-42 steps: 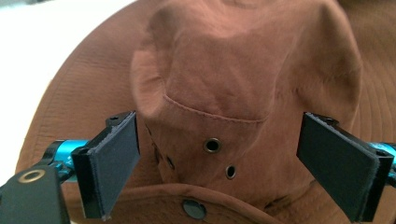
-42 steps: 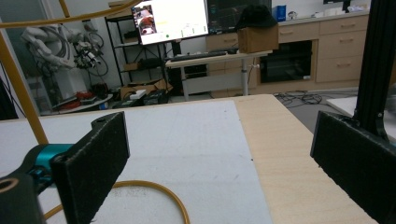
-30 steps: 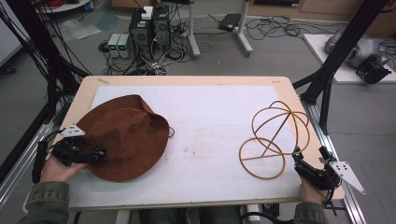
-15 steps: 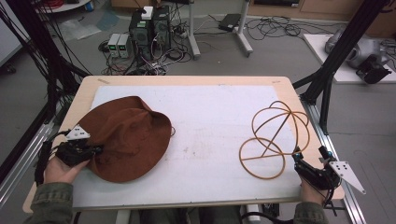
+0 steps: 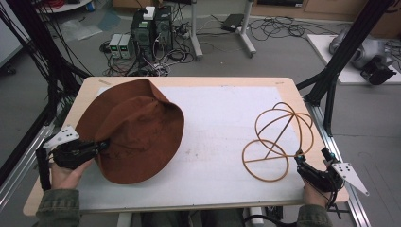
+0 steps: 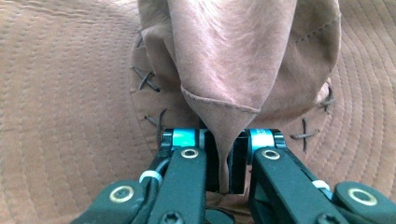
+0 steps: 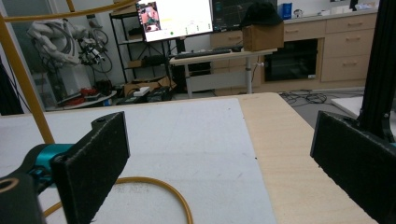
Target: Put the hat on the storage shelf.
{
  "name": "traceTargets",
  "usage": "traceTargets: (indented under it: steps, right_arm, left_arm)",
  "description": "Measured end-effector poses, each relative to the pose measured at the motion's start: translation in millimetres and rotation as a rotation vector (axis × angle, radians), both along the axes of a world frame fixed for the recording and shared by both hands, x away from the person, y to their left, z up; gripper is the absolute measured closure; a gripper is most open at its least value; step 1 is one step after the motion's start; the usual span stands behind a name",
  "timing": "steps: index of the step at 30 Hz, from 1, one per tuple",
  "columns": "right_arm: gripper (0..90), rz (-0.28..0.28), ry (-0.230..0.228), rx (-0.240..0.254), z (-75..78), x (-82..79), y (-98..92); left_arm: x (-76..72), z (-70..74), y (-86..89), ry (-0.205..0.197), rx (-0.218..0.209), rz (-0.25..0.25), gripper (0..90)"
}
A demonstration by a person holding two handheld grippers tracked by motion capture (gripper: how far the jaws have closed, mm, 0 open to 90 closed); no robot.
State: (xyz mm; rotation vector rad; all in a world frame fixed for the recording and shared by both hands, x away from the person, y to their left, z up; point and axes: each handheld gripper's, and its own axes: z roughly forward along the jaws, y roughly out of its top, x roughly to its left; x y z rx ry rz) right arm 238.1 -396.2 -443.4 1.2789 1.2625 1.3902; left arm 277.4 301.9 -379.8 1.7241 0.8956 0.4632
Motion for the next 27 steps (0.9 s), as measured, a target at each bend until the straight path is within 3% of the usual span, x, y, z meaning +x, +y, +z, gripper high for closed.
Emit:
traceTargets:
  steps: [2, 3, 6, 7, 9, 10, 11, 14, 15, 21, 22, 23, 27]
  right_arm:
    - [3.8, 0.000, 0.005, 0.000, -0.1, 0.0, 0.2]
    - [3.8, 0.002, 0.008, 0.003, -0.2, 0.0, 0.5]
    - [3.8, 0.002, 0.006, 0.002, -0.3, 0.5, 0.7]
    - [3.8, 0.002, 0.006, 0.002, -0.3, 0.5, 0.7]
    - [3.8, 0.005, 0.001, -0.001, -0.3, 1.2, 0.6]
    - [3.8, 0.006, 0.004, -0.001, -0.3, 1.1, 0.8]
    - [3.8, 0.009, 0.004, -0.002, -0.3, 1.2, 0.9]
    - [3.8, 0.012, 0.008, 0.002, -0.7, 1.1, 1.1]
    - [3.8, 0.012, 0.008, 0.003, -0.6, 1.1, 1.0]
    - [3.8, 0.015, 0.002, 0.000, -0.6, 1.5, 0.5]
    - [3.8, 0.018, 0.001, 0.001, -0.6, 1.6, 0.6]
    - [3.8, 0.018, 0.001, 0.001, -0.6, 1.6, 0.6]
    - [3.8, 0.027, 0.006, -0.004, -1.3, 2.1, 1.4]
  left_arm:
    - [-1.1, 8.3, -8.5, -0.037, -0.056, -0.033, 88.5]
    - [-1.0, 17.6, -19.2, -0.074, -0.121, -0.072, 88.5]
    - [0.4, 34.3, -39.9, -0.135, -0.207, -0.131, 88.5]
    - [0.4, 34.3, -39.9, -0.135, -0.207, -0.131, 88.5]
    - [2.3, 46.3, -55.3, -0.171, -0.247, -0.178, 88.5]
    - [4.9, 57.9, -71.2, -0.200, -0.289, -0.227, 88.5]
    - [4.9, 57.9, -71.2, -0.200, -0.289, -0.227, 88.5]
    - [13.3, 76.5, -101.7, -0.235, -0.317, -0.299, 88.4]
    - [13.3, 76.5, -101.7, -0.235, -0.317, -0.299, 88.4]
    - [28.6, 97.4, -147.3, -0.243, -0.323, -0.374, 88.3]
    - [32.2, 104.2, -162.1, -0.262, -0.332, -0.390, 88.3]
    - [32.2, 104.2, -162.1, -0.262, -0.332, -0.390, 88.3]
    - [41.9, 117.9, -199.4, -0.290, -0.391, -0.460, 88.3]
